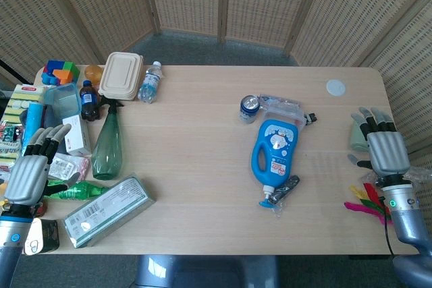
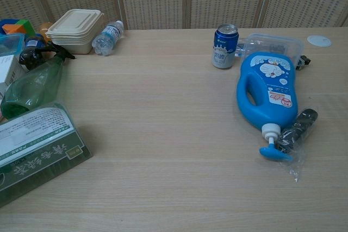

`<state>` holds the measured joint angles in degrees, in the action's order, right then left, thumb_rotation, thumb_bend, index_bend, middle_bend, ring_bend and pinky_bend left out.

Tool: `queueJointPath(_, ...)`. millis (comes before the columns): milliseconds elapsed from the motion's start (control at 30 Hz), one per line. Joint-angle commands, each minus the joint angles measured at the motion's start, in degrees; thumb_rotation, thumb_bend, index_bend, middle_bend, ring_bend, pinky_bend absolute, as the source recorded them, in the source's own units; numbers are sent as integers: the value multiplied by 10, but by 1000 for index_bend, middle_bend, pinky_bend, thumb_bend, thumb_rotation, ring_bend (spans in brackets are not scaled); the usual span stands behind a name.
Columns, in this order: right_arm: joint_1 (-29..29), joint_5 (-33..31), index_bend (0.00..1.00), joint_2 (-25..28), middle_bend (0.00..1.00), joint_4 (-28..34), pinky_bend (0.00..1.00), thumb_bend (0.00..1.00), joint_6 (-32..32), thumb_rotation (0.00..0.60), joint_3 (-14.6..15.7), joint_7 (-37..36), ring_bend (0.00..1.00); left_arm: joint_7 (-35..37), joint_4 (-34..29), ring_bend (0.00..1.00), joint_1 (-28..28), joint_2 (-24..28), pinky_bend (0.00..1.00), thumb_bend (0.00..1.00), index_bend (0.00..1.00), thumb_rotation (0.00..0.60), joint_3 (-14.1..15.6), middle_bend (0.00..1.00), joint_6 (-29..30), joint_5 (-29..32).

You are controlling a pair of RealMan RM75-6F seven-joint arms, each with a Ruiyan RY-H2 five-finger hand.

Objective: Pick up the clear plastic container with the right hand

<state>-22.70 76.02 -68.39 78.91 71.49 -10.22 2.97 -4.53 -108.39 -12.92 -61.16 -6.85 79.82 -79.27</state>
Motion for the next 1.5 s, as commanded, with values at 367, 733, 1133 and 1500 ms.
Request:
queueJointPath(367, -1, 2, 123, -3, 103, 24, 0, 155, -8, 600, -1, -3, 0, -3, -10, 0, 1, 9, 0, 297, 0, 600, 5, 0, -3, -7)
queueJointPath(733, -71, -14, 67, -74, 88, -16, 0, 154, -92, 600, -17, 5, 0, -12, -19, 0, -4, 13, 0, 298, 0, 600, 11, 0, -13, -15)
queueJointPath(1133, -148, -48, 39, -179, 85, -152, 0, 153, -174, 600, -41, -9, 0, -9, -23, 0, 1, 18, 0, 297, 0, 600, 13, 0, -1, -29)
queueJointPath(1500, -213, -69, 43, -253, 86, -282, 0, 154, -252, 600, -56, -37, 0, -1, -19, 0, 4, 17, 0, 300, 0, 600, 16, 0, 0, -29)
